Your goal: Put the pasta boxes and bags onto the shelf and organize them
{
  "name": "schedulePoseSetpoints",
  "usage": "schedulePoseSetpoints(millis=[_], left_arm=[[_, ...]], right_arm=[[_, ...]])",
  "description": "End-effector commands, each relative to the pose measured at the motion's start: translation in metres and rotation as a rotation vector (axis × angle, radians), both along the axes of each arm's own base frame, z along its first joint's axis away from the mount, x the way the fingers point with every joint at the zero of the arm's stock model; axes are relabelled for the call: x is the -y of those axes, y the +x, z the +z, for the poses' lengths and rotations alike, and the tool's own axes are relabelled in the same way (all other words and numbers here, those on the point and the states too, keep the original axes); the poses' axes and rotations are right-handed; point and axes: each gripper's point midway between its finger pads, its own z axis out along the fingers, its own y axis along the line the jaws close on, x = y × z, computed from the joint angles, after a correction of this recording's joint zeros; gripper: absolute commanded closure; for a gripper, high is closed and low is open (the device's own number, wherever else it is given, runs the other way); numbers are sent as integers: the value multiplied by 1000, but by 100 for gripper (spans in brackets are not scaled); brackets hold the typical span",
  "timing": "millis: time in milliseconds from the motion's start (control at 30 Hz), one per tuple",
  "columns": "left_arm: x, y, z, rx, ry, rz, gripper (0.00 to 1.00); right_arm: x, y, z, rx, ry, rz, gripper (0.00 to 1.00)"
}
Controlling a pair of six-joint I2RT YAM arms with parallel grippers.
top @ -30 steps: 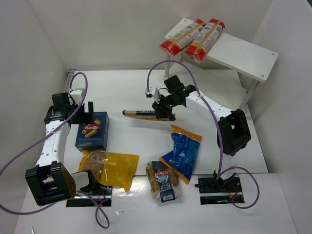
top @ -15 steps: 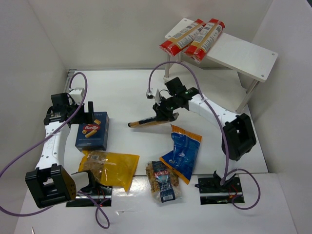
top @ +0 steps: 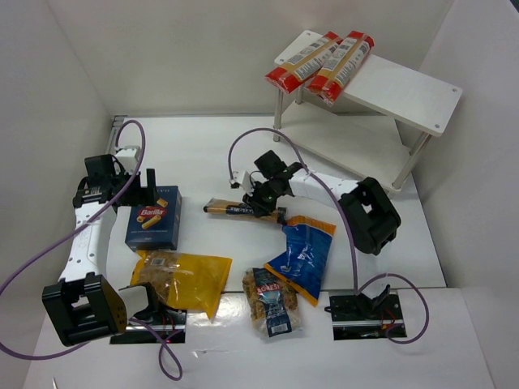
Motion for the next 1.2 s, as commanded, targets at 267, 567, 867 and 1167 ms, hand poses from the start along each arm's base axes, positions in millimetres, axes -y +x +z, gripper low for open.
schedulePoseSetpoints(millis=[267,567,867,1167], left_arm=[[3,3,2,18,8,-33,1],[4,2,8,30,5,-40,1],[6,2,11,43,8,-53,1],[6,0,10,44,14,-59,1]], right_arm=[[-69,69,-18,78,19,-227,100],[-71,70,24,81,74,-289,38],[-28,40,56,205,20,-85,4],[-17,52,13,59,40,61,0]])
